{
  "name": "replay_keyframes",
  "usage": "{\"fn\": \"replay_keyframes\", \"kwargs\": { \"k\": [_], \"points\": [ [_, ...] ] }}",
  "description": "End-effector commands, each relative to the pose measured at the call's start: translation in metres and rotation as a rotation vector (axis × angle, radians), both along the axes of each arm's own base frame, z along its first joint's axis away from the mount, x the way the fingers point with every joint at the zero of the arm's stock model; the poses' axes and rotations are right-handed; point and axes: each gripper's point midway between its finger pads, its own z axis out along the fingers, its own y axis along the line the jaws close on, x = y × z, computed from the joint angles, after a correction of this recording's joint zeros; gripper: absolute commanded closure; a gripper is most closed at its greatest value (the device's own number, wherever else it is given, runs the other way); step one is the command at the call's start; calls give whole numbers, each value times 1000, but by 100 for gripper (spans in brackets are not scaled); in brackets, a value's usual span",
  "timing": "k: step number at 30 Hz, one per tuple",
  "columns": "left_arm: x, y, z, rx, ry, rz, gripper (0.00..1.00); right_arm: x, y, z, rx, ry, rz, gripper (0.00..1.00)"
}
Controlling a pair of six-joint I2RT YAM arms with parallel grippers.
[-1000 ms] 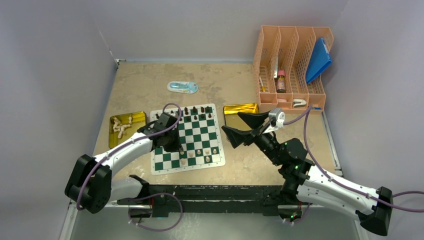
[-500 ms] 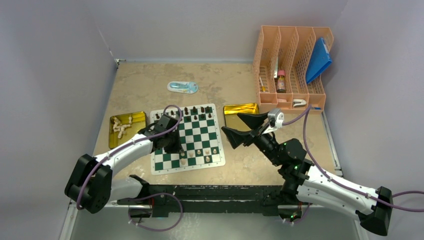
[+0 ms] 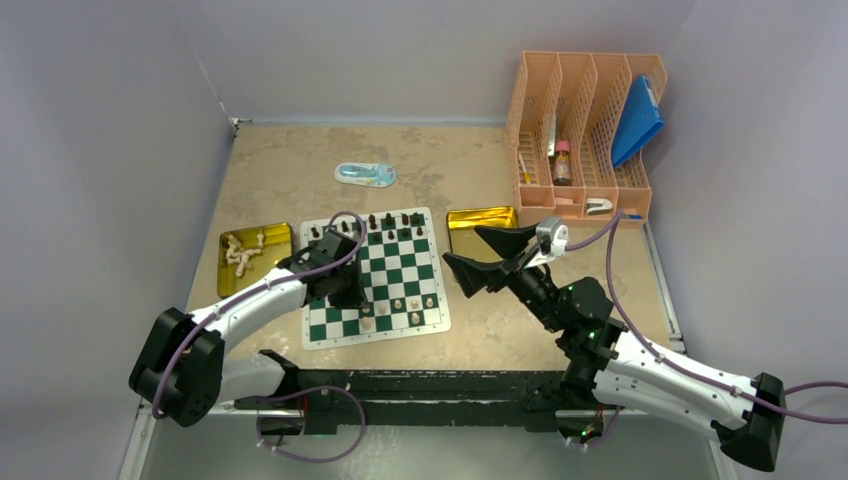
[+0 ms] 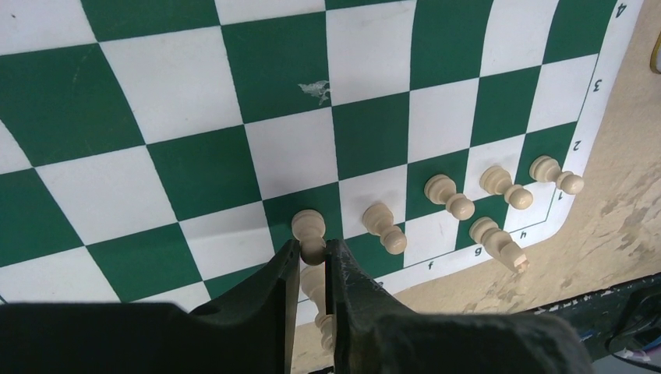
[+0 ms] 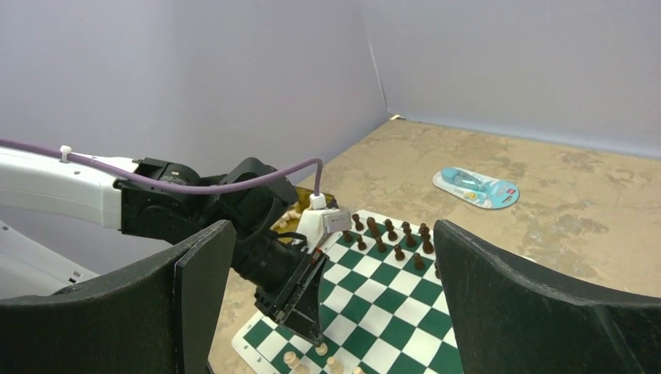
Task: Set up the chess pieces on the board
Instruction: Place the chess piece on the chessboard, then pick up the chess piece from the storage box.
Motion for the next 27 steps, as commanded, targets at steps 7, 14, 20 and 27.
{"fn": "replay_keyframes", "kwargs": {
  "k": [7,14,20,27],
  "points": [
    [9,-9,19,-10,-35,-34,77,1,-3,14,36,-47,-16,1],
    [21,-20,36,-41,-60,-45,75,-2,5,12,14,-50,23,1],
    [40,-21,63,-32,-143,-28,73,-6,19,3,-39,-48,82,1],
    [78,-4,95,95,-265,-10,62,0,27,-6,-92,-34,75,1]
  ]
}}
